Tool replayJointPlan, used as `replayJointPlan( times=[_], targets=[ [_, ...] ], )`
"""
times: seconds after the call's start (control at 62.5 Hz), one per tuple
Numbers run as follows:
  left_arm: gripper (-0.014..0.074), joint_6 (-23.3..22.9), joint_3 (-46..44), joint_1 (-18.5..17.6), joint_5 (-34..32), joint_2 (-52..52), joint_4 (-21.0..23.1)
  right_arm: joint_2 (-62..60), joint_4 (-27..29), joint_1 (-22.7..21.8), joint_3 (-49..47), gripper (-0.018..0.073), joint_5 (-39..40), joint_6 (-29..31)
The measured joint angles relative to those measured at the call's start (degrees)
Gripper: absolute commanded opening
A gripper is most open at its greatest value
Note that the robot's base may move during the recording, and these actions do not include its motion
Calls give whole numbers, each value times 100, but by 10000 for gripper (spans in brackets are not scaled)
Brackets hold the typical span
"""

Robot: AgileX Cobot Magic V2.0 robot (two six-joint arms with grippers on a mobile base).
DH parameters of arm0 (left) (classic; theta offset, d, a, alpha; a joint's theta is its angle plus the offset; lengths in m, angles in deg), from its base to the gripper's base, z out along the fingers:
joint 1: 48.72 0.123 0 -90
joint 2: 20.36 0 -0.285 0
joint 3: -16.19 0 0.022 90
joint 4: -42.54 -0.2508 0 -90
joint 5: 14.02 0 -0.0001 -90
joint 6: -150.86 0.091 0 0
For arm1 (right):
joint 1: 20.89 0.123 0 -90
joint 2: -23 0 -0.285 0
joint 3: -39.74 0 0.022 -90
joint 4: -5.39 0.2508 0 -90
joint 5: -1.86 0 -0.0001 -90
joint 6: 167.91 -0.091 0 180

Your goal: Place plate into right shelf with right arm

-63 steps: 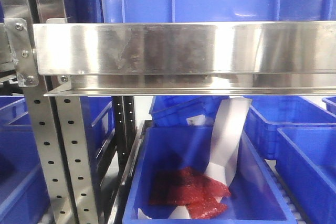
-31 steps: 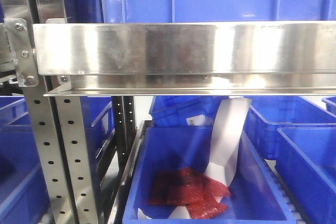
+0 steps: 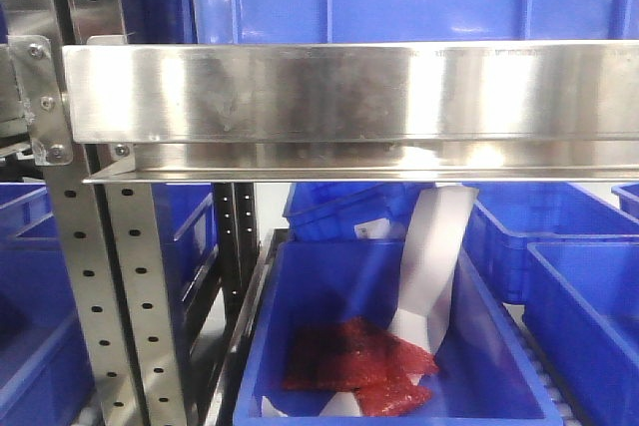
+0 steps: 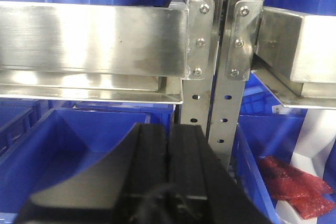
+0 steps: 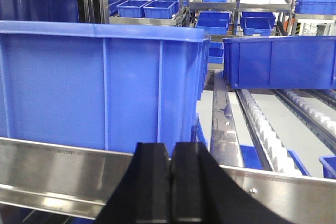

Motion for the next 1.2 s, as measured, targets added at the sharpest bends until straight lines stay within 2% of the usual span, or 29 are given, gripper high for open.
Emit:
replayJointPlan(
  times=[0.24,0.416,0.576,1.2],
  targets=[
    [-47,0,0,0,0,0,0,-257,54,-730,912,49,196,0],
    [-47,0,0,0,0,0,0,-797,127,-970,1774,49,598,0],
    [-47,0,0,0,0,0,0,-1131,135,-995,1924,49,547,0],
    [-47,0,0,0,0,0,0,-1131,135,-995,1924,49,536,0]
  ],
)
